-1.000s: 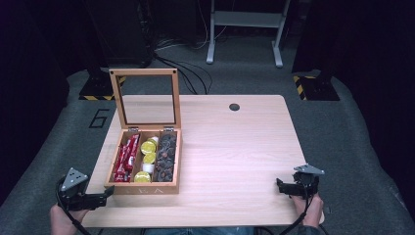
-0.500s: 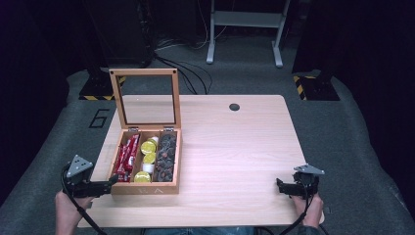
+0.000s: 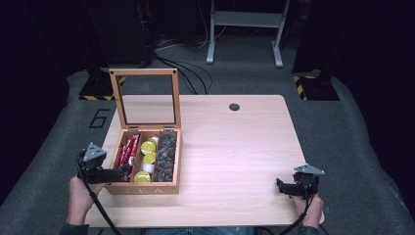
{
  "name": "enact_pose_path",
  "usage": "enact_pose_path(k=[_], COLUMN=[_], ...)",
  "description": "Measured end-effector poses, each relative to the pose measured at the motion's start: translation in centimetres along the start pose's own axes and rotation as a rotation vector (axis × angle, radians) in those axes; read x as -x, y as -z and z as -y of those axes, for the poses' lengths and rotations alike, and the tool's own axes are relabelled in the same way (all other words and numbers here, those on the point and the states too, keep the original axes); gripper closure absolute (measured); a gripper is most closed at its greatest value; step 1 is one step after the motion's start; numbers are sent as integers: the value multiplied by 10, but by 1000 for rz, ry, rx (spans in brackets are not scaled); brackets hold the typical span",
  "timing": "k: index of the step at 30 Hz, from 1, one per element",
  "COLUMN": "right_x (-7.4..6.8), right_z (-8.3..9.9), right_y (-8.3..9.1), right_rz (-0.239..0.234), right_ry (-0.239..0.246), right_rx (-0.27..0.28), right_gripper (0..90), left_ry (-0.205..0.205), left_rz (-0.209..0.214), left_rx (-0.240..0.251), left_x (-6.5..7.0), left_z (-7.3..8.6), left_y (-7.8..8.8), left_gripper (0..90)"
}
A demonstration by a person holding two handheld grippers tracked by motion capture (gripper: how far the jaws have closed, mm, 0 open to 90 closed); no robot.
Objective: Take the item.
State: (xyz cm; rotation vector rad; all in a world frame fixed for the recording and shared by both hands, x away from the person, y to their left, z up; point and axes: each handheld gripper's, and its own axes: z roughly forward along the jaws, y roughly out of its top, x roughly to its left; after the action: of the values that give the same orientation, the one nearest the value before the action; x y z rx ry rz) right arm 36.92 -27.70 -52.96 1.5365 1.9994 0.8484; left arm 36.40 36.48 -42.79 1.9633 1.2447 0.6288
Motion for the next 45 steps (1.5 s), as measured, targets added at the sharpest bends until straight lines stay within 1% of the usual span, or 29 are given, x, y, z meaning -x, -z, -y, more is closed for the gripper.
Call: enact_pose_path(k=[1, 3, 4, 7, 8, 9, 10, 12, 13, 15, 19, 20, 23, 24, 26, 29, 32, 34, 37, 39, 41, 44, 45], right_x=[0, 0, 0, 0, 0, 0, 0, 0, 0, 0, 0, 0, 0, 0, 0, 0, 0, 0, 0, 0, 0, 0, 0], right_z=[0, 0, 0, 0, 0, 0, 0, 0, 0, 0, 0, 0, 0, 0, 0, 0, 0, 0, 0, 0, 0, 0, 0], right_y=[0, 0, 0, 0, 0, 0, 0, 0, 0, 0, 0, 0, 0, 0, 0, 0, 0, 0, 0, 0, 0, 0, 0], right_rz=[0, 0, 0, 0, 0, 0, 0, 0, 0, 0, 0, 0, 0, 0, 0, -1, -3, -3, -4, -4, -4, -4, -4], right_ry=[0, 0, 0, 0, 0, -2, -1, -1, -1, -1, -1, -1, -1, -1, -1, 0, 2, 3, 6, 5, 5, 5, 5], right_rx=[0, 0, 0, 0, 2, 1, 2, 2, 2, 2, 2, 2, 2, 2, 2, 3, 3, 3, 2, 2, 2, 2, 2], right_gripper=[6, 6, 6, 6, 6, 6, 7, 7, 7, 7, 7, 7, 7, 7, 7, 10, 10, 10, 10, 11, 11, 11, 11], left_ry=[0, -8, -9, -5, -3, 2, 8, 22, 26, 31, 37, 41, 44, 46, 46, 39, 47, 46, 57, 57, 49, 58, 56], left_rz=[-1, -12, -5, -20, -26, -27, -39, -50, -50, -54, -53, -60, -58, -61, -57, -67, -71, -69, -70, -70, -77, -86, -88], left_rx=[0, -13, -21, -33, -26, -36, -39, -38, -48, -43, -66, -58, -71, -66, -74, -84, -87, -89, -85, -92, -94, -91, -88], left_x=[0, 1, 0, -1, -2, -3, -4, -6, -7, -7, -9, -9, -10, -9, -9, -9, -8, -9, -9, -8, -7, -5, -5], left_z=[-1, -4, -5, -9, -10, -11, -11, -12, -12, -12, -12, -12, -12, -11, -11, -11, -10, -10, -9, -8, -7, -6, -6], left_y=[-2, -8, -10, -16, -19, -20, -23, -26, -27, -30, -35, -37, -39, -40, -41, -43, -44, -44, -46, -46, -47, -47, -47], left_gripper=[147, 176, 219, 299, 320, 338, 353, 390, 401, 439, 505, 523, 572, 582, 604, 641, 671, 685, 698, 707, 716, 729, 732])
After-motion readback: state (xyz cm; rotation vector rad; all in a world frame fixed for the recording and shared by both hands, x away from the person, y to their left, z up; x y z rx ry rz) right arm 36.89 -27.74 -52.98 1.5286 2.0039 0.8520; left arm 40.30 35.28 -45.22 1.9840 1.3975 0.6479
